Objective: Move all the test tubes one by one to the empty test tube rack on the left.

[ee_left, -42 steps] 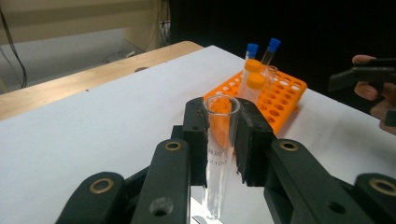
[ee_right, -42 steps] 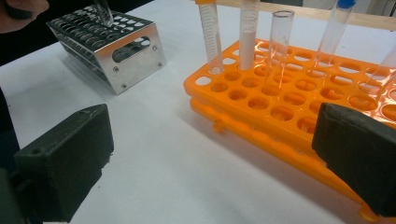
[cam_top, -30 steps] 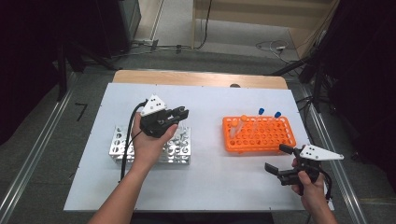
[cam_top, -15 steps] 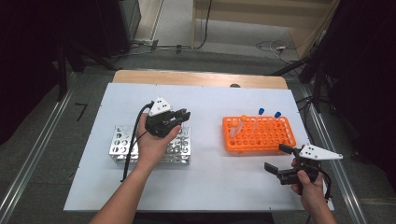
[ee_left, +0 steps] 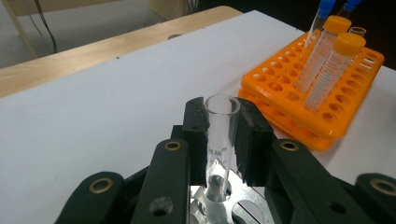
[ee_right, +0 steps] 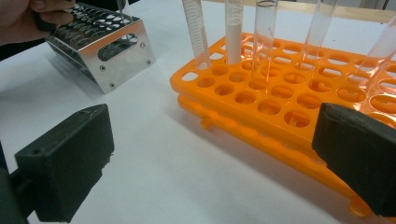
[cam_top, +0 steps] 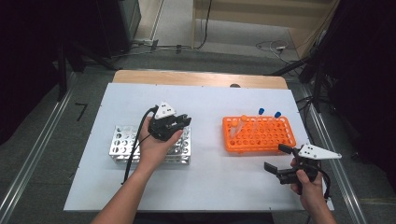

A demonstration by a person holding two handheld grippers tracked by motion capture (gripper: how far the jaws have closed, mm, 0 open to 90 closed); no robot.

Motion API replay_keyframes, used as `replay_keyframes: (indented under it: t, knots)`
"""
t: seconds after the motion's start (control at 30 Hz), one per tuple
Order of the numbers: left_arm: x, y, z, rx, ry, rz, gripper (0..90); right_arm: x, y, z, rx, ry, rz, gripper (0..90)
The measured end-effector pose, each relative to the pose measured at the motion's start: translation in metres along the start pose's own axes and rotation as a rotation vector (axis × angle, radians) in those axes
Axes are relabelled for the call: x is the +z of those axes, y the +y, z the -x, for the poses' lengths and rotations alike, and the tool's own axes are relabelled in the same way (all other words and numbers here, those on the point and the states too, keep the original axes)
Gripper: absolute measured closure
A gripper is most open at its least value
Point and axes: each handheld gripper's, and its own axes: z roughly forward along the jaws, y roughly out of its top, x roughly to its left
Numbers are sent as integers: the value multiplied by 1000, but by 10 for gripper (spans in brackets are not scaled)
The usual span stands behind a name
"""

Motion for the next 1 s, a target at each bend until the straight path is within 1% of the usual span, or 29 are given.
replay_keyframes:
  t: [0.17,0.27,0.4,0.47,0.53,0.57,0.63,0.67,0.7,0.77,0.83,0.9,1.0]
  knots:
    - [-1,0,-2,-14,3,-28,758,1,0,0,2,1,0,0]
    - [0,-1,-1,1,6,-56,757,1,0,0,5,-1,-3,0]
    - [3,-2,1,2,7,-86,753,2,-1,1,4,-1,-6,0]
    - [3,-1,0,-7,9,-104,749,3,-1,0,5,-3,-7,0]
    - [0,0,-1,-20,-1,-84,742,3,-1,1,5,-2,-9,0]
    - [-1,0,-1,-11,5,-83,729,3,-1,1,6,-2,-9,0]
    - [-4,1,-2,-10,5,-80,694,3,-1,1,9,-3,-9,0]
    - [-5,1,-2,-18,5,-71,670,3,-1,2,9,-5,-8,0]
    - [-7,1,-2,-25,8,-61,641,4,0,2,11,-6,-7,0]
    - [-12,1,-3,-42,-1,-34,587,4,1,2,15,-10,-4,0]
    - [-18,1,-2,-60,1,-3,489,4,2,2,14,-17,-2,0]
    - [-24,0,-1,-73,-16,22,418,5,4,3,15,-22,0,0]
    - [-35,-3,0,-88,-26,62,329,7,6,4,14,-28,0,0]
